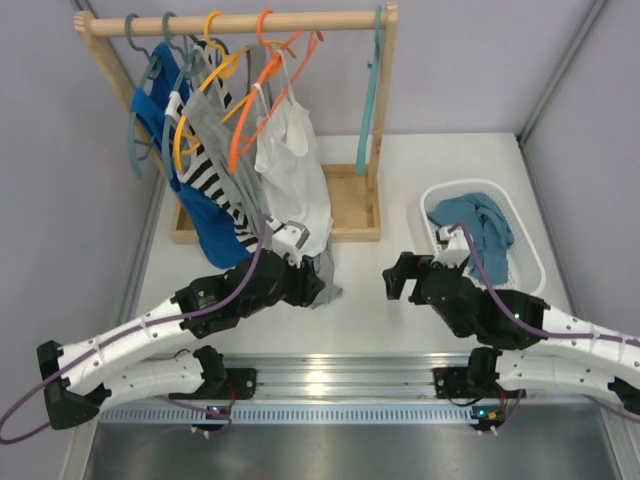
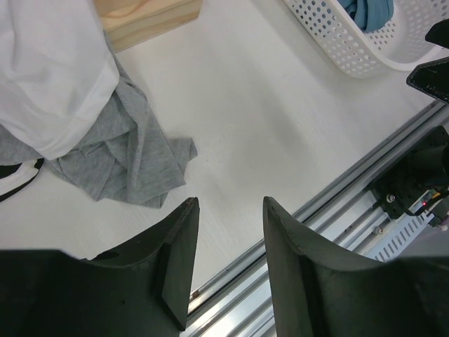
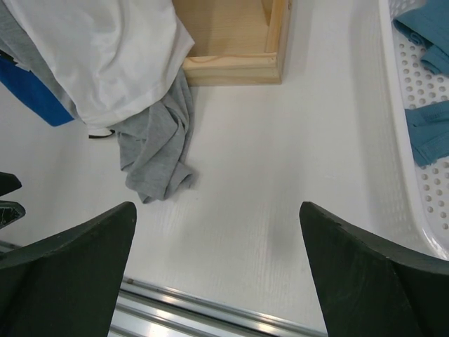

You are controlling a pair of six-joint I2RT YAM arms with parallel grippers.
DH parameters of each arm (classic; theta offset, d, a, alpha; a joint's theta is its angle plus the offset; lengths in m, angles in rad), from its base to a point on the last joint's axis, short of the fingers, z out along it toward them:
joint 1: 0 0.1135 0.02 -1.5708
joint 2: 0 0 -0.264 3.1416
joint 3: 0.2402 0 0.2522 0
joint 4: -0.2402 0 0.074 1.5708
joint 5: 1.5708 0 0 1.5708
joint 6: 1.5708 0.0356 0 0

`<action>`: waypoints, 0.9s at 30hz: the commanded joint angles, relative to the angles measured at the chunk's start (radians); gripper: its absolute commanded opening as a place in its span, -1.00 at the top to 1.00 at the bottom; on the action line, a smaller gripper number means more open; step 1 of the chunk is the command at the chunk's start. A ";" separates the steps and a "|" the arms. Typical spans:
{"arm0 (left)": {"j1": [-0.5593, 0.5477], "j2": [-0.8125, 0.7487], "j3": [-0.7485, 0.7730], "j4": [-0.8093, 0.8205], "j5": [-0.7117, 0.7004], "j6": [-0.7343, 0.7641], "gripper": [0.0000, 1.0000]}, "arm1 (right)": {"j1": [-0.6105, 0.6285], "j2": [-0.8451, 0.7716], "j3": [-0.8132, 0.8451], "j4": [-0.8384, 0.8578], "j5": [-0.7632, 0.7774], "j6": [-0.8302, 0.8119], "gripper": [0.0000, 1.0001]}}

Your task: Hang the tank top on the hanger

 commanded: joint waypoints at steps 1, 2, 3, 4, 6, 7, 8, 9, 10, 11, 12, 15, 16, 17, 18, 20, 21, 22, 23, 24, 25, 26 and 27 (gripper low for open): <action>-0.004 -0.004 0.040 -0.017 0.004 0.016 0.07 | 0.007 0.030 0.066 -0.020 0.028 -0.019 -0.99; -0.003 -0.005 0.042 -0.022 0.004 0.018 0.07 | 0.009 0.046 0.083 -0.039 0.022 -0.035 -0.99; -0.004 -0.008 0.044 -0.025 0.009 0.019 0.07 | 0.006 0.064 0.127 -0.051 0.022 -0.066 -1.00; -0.003 -0.013 0.044 -0.025 0.010 0.022 0.07 | -0.010 0.107 0.155 -0.080 0.026 -0.075 -1.00; -0.003 -0.020 0.042 -0.025 0.017 0.027 0.06 | -0.045 0.152 0.236 -0.152 0.032 -0.107 -0.99; -0.003 -0.022 0.042 -0.025 0.018 0.032 0.05 | -0.126 0.190 0.258 -0.158 0.013 -0.129 -0.99; -0.004 -0.022 0.045 -0.027 0.021 0.035 0.05 | -0.187 0.205 0.274 -0.157 -0.083 -0.157 -0.99; -0.003 -0.023 0.047 -0.027 0.024 0.038 0.05 | -0.349 0.215 0.282 -0.107 -0.163 -0.225 -0.99; -0.004 -0.023 0.048 -0.030 0.026 0.041 0.05 | -0.435 0.213 0.279 -0.076 -0.249 -0.258 -0.99; -0.003 -0.026 0.050 -0.030 0.027 0.042 0.05 | -0.515 0.219 0.281 -0.050 -0.377 -0.284 -0.99; -0.003 -0.030 0.047 -0.030 0.029 0.041 0.05 | -0.657 0.242 0.300 -0.039 -0.424 -0.322 -1.00; -0.004 -0.040 0.039 -0.013 0.044 0.053 0.04 | -0.891 0.311 0.363 -0.060 -0.510 -0.350 -0.99; -0.003 -0.039 0.039 -0.011 0.050 0.055 0.04 | -0.946 0.355 0.370 -0.050 -0.547 -0.356 -0.99; -0.004 -0.037 0.042 -0.010 0.058 0.059 0.04 | -0.993 0.375 0.370 -0.036 -0.617 -0.362 -0.99; -0.004 -0.036 0.042 -0.010 0.064 0.064 0.04 | -1.058 0.398 0.374 -0.027 -0.618 -0.362 -1.00; -0.003 -0.036 0.041 -0.008 0.075 0.064 0.04 | -1.103 0.483 0.385 -0.027 -0.607 -0.359 -0.99; -0.004 -0.037 0.044 -0.007 0.081 0.064 0.04 | -1.143 0.533 0.394 -0.031 -0.606 -0.359 -0.96; -0.004 -0.039 0.044 -0.007 0.087 0.061 0.04 | -1.162 0.550 0.393 -0.034 -0.609 -0.362 -0.93; -0.004 -0.040 0.042 -0.005 0.098 0.059 0.04 | -1.182 0.563 0.385 -0.022 -0.609 -0.364 -0.92; -0.004 -0.046 0.042 -0.004 0.101 0.053 0.04 | -1.223 0.570 0.361 -0.016 -0.609 -0.376 -0.80; -0.003 -0.054 0.039 -0.004 0.102 0.052 0.04 | -1.231 0.575 0.347 -0.008 -0.610 -0.382 -0.74; -0.003 -0.060 0.031 -0.002 0.105 0.050 0.04 | -1.279 0.574 0.328 0.016 -0.622 -0.385 -0.71; -0.004 -0.065 0.027 0.003 0.109 0.050 0.04 | -1.322 0.580 0.299 0.029 -0.636 -0.393 -0.70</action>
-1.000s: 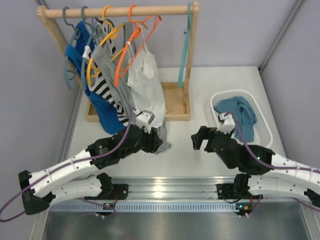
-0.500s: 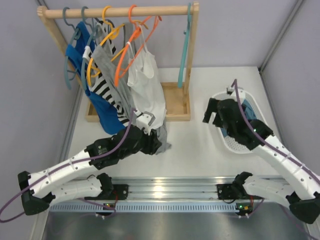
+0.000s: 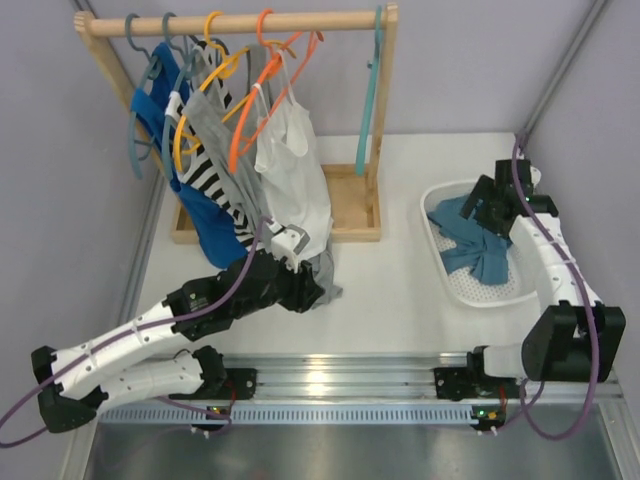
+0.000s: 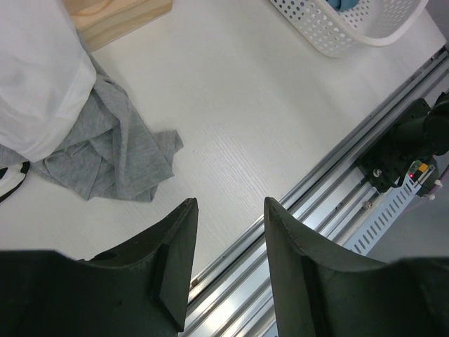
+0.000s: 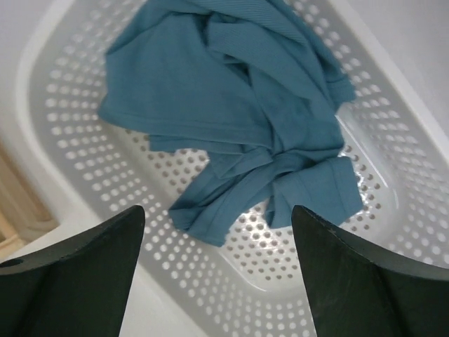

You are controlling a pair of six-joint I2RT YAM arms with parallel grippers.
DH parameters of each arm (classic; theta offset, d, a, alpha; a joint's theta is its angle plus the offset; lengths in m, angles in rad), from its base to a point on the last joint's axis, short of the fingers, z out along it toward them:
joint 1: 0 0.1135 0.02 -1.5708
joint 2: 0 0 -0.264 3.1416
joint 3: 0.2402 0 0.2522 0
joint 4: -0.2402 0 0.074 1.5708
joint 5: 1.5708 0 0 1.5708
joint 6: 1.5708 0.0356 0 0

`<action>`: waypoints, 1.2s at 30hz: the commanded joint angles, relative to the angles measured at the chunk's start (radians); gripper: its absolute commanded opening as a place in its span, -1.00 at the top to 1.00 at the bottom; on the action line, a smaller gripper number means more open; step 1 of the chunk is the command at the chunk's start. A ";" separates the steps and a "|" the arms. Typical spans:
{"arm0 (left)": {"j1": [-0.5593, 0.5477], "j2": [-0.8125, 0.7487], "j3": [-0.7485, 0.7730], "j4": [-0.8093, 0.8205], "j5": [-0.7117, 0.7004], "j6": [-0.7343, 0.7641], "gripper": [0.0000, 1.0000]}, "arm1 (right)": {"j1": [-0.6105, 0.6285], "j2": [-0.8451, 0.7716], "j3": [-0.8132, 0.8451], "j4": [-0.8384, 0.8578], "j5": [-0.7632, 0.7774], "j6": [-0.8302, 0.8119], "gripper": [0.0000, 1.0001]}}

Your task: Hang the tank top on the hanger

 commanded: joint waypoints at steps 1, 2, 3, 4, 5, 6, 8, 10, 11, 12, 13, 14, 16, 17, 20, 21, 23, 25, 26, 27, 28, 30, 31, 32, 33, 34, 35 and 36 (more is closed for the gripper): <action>-0.003 -0.040 0.016 0.040 0.026 0.002 0.04 | -0.112 -0.009 -0.040 0.068 -0.053 -0.042 -0.70; -0.003 -0.042 0.010 0.042 0.026 0.002 0.03 | -0.124 0.002 -0.048 0.076 -0.057 -0.042 -0.68; -0.003 -0.044 0.008 0.042 0.028 0.003 0.03 | -0.145 0.029 -0.054 0.090 -0.060 -0.046 -0.66; -0.003 -0.047 0.007 0.042 0.029 0.005 0.03 | -0.153 0.040 -0.058 0.098 -0.069 -0.046 -0.65; -0.004 -0.047 0.010 0.042 0.032 0.007 0.03 | -0.159 0.052 -0.065 0.111 -0.089 -0.048 -0.64; -0.004 -0.044 0.011 0.040 0.037 0.011 0.03 | -0.162 0.072 -0.080 0.143 -0.095 -0.048 -0.62; -0.004 -0.042 0.017 0.037 0.046 0.011 0.03 | -0.164 0.101 -0.080 0.144 -0.098 -0.049 -0.60; -0.003 -0.042 0.019 0.033 0.048 0.014 0.03 | -0.164 0.137 -0.089 0.147 -0.098 -0.049 -0.57; -0.003 -0.041 0.019 0.033 0.046 0.016 0.03 | -0.164 0.140 -0.107 0.148 -0.089 -0.049 -0.55; -0.004 -0.041 0.019 0.033 0.045 0.016 0.03 | -0.165 0.141 -0.121 0.150 -0.078 -0.049 -0.54; -0.004 -0.044 0.019 0.033 0.045 0.016 0.03 | -0.167 0.135 -0.137 0.154 -0.064 -0.045 -0.54; -0.004 -0.047 0.014 0.031 0.043 0.014 0.03 | -0.168 0.131 -0.153 0.157 -0.043 -0.037 -0.51; -0.004 -0.054 0.010 0.034 0.043 0.013 0.03 | -0.184 0.109 -0.202 0.168 -0.029 -0.026 -0.49; -0.004 -0.057 0.004 0.033 0.042 0.013 0.03 | -0.187 0.103 -0.230 0.173 -0.023 -0.025 -0.47; -0.003 -0.062 -0.005 0.033 0.045 0.013 0.03 | -0.195 0.086 -0.271 0.190 -0.023 -0.019 -0.40; -0.003 -0.062 -0.005 0.034 0.045 0.013 0.03 | -0.195 0.088 -0.281 0.196 -0.023 -0.019 -0.37; -0.004 -0.059 -0.006 0.036 0.046 0.014 0.03 | -0.195 0.095 -0.299 0.214 -0.021 -0.013 -0.33; -0.004 -0.056 -0.005 0.037 0.049 0.016 0.03 | -0.195 0.109 -0.302 0.225 -0.023 -0.014 -0.24; -0.004 -0.057 -0.007 0.037 0.049 0.016 0.03 | -0.195 0.114 -0.298 0.226 -0.023 -0.016 -0.16; -0.004 -0.056 -0.007 0.037 0.049 0.016 0.03 | -0.195 0.120 -0.295 0.231 -0.027 -0.017 0.11; -0.003 -0.056 -0.007 0.036 0.048 0.016 0.03 | -0.195 0.120 -0.290 0.233 -0.027 -0.020 0.26; -0.003 -0.056 -0.006 0.034 0.046 0.016 0.03 | -0.195 0.112 -0.278 0.228 -0.035 -0.025 0.76; -0.003 -0.056 -0.005 0.034 0.045 0.016 0.03 | -0.193 0.109 -0.272 0.225 -0.040 -0.028 0.92; -0.004 -0.054 -0.005 0.034 0.043 0.014 0.03 | -0.195 0.103 -0.255 0.216 -0.055 -0.034 1.00; -0.003 -0.057 -0.005 0.034 0.042 0.013 0.03 | -0.195 0.082 -0.243 0.205 -0.067 -0.039 1.00; -0.004 -0.057 -0.004 0.033 0.040 0.011 0.03 | -0.195 0.065 -0.232 0.182 -0.079 -0.042 1.00; -0.003 -0.056 -0.002 0.033 0.040 0.010 0.03 | -0.195 0.047 -0.215 0.162 -0.101 -0.046 1.00; -0.004 -0.056 -0.001 0.031 0.038 0.007 0.03 | -0.188 0.001 -0.175 0.144 -0.110 -0.049 1.00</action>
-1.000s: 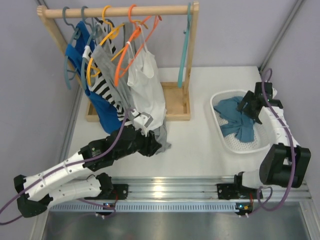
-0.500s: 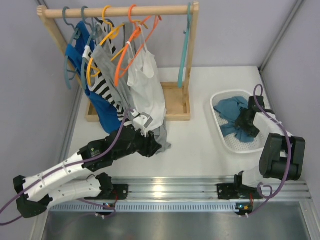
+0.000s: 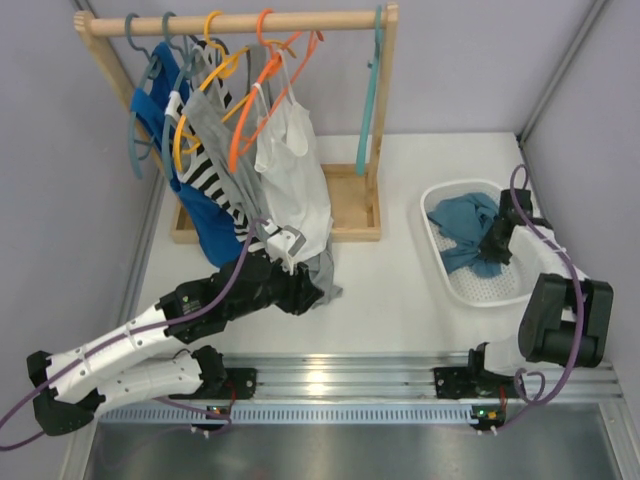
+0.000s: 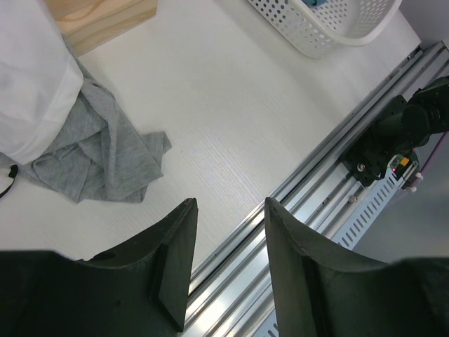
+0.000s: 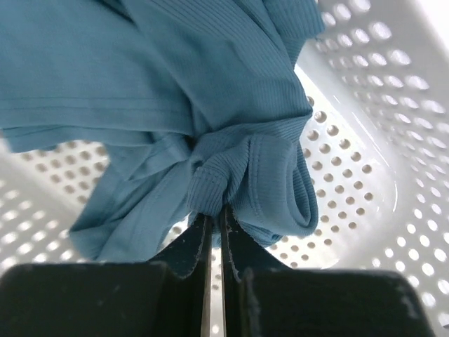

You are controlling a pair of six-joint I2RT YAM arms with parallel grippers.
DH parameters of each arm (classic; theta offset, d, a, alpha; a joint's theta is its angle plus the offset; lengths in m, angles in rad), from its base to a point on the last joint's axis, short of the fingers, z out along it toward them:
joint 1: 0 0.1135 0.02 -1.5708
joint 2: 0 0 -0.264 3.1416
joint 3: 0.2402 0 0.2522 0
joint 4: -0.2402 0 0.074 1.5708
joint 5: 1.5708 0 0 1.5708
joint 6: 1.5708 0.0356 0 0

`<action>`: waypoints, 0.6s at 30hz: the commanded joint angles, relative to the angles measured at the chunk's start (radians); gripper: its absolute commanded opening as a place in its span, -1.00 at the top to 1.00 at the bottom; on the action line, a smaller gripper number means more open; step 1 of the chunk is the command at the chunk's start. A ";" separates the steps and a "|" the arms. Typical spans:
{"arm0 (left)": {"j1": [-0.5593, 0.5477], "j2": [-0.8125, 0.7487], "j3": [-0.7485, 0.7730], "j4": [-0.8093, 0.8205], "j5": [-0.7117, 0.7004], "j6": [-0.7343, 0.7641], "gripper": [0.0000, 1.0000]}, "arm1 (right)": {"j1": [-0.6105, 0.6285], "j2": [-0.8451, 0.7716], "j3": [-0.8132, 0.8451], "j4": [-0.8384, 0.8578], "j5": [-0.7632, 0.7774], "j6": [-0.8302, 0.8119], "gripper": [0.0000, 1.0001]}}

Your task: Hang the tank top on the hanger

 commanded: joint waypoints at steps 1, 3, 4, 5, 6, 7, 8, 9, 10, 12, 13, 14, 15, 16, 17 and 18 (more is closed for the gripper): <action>-0.003 -0.009 0.007 0.030 -0.005 0.005 0.03 | -0.003 -0.135 0.135 -0.063 -0.055 -0.019 1.00; -0.004 -0.006 0.010 0.032 -0.008 0.007 0.03 | 0.003 -0.203 0.234 -0.105 -0.090 -0.025 1.00; -0.004 -0.004 0.013 0.029 -0.012 0.007 0.03 | 0.006 -0.220 0.273 -0.128 -0.105 -0.028 1.00; -0.003 -0.001 0.019 0.029 -0.015 0.008 0.03 | 0.008 -0.235 0.355 -0.173 -0.125 -0.030 1.00; -0.004 0.007 0.021 0.026 -0.016 0.011 0.03 | 0.011 -0.260 0.397 -0.198 -0.134 -0.030 1.00; -0.003 0.008 0.027 0.026 -0.016 0.013 0.03 | 0.015 -0.270 0.435 -0.215 -0.139 -0.030 1.00; -0.003 0.013 0.030 0.027 -0.016 0.015 0.03 | 0.021 -0.284 0.510 -0.247 -0.174 -0.030 1.00; -0.003 0.016 0.032 0.029 -0.018 0.015 0.03 | 0.025 -0.287 0.550 -0.263 -0.185 -0.029 1.00; -0.003 0.018 0.036 0.030 -0.018 0.015 0.03 | 0.029 -0.290 0.589 -0.275 -0.199 -0.027 1.00; -0.003 0.022 0.038 0.032 -0.018 0.016 0.03 | 0.046 -0.295 0.697 -0.293 -0.237 -0.025 1.00; -0.003 0.024 0.039 0.035 -0.018 0.016 0.03 | 0.054 -0.295 0.736 -0.298 -0.246 -0.025 1.00; -0.003 0.022 0.041 0.035 -0.018 0.015 0.03 | 0.063 -0.295 0.808 -0.297 -0.266 -0.022 1.00; -0.004 0.025 0.041 0.035 -0.019 0.016 0.03 | 0.081 -0.297 0.845 -0.292 -0.280 -0.019 1.00; -0.003 0.027 0.041 0.038 -0.019 0.015 0.03 | 0.089 -0.297 0.880 -0.290 -0.294 -0.015 1.00; -0.004 0.027 0.041 0.040 -0.019 0.013 0.03 | 0.098 -0.294 0.953 -0.287 -0.318 -0.007 1.00; -0.003 0.027 0.041 0.041 -0.019 0.012 0.03 | 0.123 -0.283 0.993 -0.286 -0.325 -0.001 1.00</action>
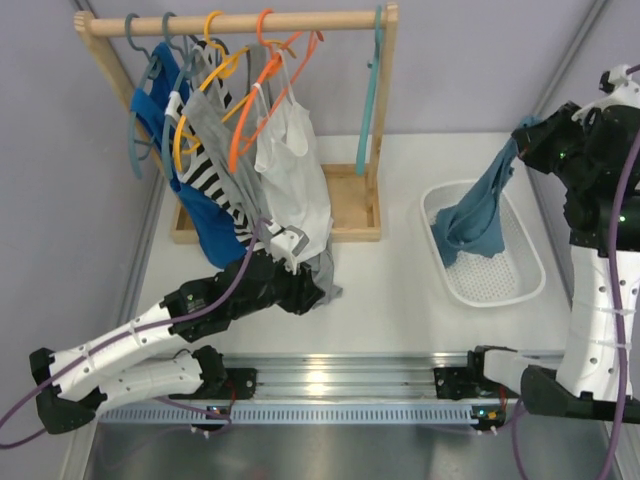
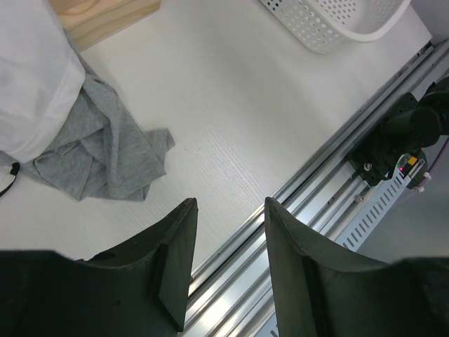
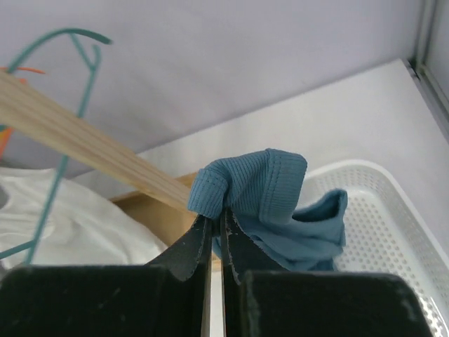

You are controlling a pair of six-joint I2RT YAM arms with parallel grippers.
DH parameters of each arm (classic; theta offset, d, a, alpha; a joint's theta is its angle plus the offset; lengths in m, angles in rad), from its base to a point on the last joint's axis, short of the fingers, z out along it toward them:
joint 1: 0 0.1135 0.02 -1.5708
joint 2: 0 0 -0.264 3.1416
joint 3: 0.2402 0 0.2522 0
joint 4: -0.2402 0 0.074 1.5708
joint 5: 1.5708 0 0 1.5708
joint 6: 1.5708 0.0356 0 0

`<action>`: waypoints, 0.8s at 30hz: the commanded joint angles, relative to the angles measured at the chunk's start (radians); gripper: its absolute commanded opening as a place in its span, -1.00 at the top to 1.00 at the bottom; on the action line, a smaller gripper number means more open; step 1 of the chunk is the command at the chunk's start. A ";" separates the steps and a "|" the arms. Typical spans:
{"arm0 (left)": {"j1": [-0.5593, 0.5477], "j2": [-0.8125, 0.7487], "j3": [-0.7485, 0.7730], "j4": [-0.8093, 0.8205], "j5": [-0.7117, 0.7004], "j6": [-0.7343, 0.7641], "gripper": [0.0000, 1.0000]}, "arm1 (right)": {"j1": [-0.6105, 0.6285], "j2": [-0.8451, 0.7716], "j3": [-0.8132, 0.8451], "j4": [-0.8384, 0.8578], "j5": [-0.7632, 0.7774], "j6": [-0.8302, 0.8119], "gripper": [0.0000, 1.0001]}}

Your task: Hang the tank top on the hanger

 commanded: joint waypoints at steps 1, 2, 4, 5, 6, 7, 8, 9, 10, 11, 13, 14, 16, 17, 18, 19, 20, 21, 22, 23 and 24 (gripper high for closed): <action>-0.003 0.004 0.039 0.044 -0.012 0.010 0.03 | 0.054 0.009 0.169 -0.013 -0.086 0.018 1.00; -0.004 0.004 0.037 0.049 -0.010 0.007 0.03 | 0.068 0.015 0.248 -0.008 -0.094 0.025 1.00; -0.003 0.007 0.037 0.055 -0.009 0.003 0.03 | 0.085 0.039 0.324 -0.001 -0.111 0.047 1.00; -0.004 0.007 0.036 0.063 -0.007 0.000 0.03 | 0.085 0.047 0.385 0.005 -0.124 0.058 1.00; -0.003 0.005 0.036 0.069 -0.007 0.000 0.02 | 0.085 0.059 0.410 0.013 -0.140 0.068 1.00; -0.003 0.005 0.031 0.076 -0.007 -0.003 0.02 | 0.085 0.061 0.428 0.024 -0.155 0.079 1.00; -0.003 0.004 0.028 0.095 -0.002 -0.006 0.01 | 0.085 0.058 0.445 0.060 -0.181 0.107 1.00; -0.004 0.001 0.023 0.113 -0.002 -0.009 0.00 | 0.085 0.050 0.447 0.082 -0.192 0.119 1.00; -0.004 -0.002 0.016 0.131 -0.002 -0.016 -0.02 | 0.085 0.047 0.447 0.099 -0.203 0.140 1.00; -0.003 -0.005 0.010 0.156 0.004 -0.035 -0.03 | 0.085 0.041 0.450 0.123 -0.206 0.148 1.00; -0.003 -0.018 -0.026 0.292 0.008 -0.059 -0.05 | 0.085 0.036 0.459 0.133 -0.218 0.166 1.00; -0.003 -0.016 -0.040 0.353 0.011 -0.102 -0.09 | 0.085 0.032 0.457 0.139 -0.223 0.170 1.00; -0.003 0.002 -0.082 0.557 0.014 -0.145 -0.11 | 0.085 0.027 0.456 0.137 -0.227 0.180 1.00; -0.004 0.040 -0.096 0.625 0.019 -0.183 -0.12 | 0.085 0.022 0.451 0.139 -0.230 0.180 1.00; -0.003 0.068 -0.109 0.755 0.040 -0.197 -0.15 | 0.085 0.019 0.448 0.131 -0.233 0.182 1.00; -0.007 0.100 -0.103 0.797 0.050 -0.205 -0.33 | 0.085 0.016 0.439 0.130 -0.235 0.185 1.00; -0.012 0.172 -0.092 0.829 0.056 -0.205 -0.53 | 0.085 0.009 0.431 0.128 -0.237 0.185 1.00; -0.035 0.206 -0.080 0.874 0.056 -0.187 -0.53 | 0.085 0.003 0.422 0.130 -0.241 0.190 1.00; -0.052 0.240 -0.049 0.935 0.042 -0.162 -0.53 | 0.085 -0.001 0.413 0.130 -0.249 0.190 1.00; -0.069 0.308 -0.031 0.966 0.033 -0.109 -0.53 | 0.085 -0.013 0.393 0.127 -0.250 0.190 1.00; -0.092 0.343 0.004 0.993 0.040 -0.081 -0.53 | 0.085 -0.017 0.385 0.119 -0.249 0.191 1.00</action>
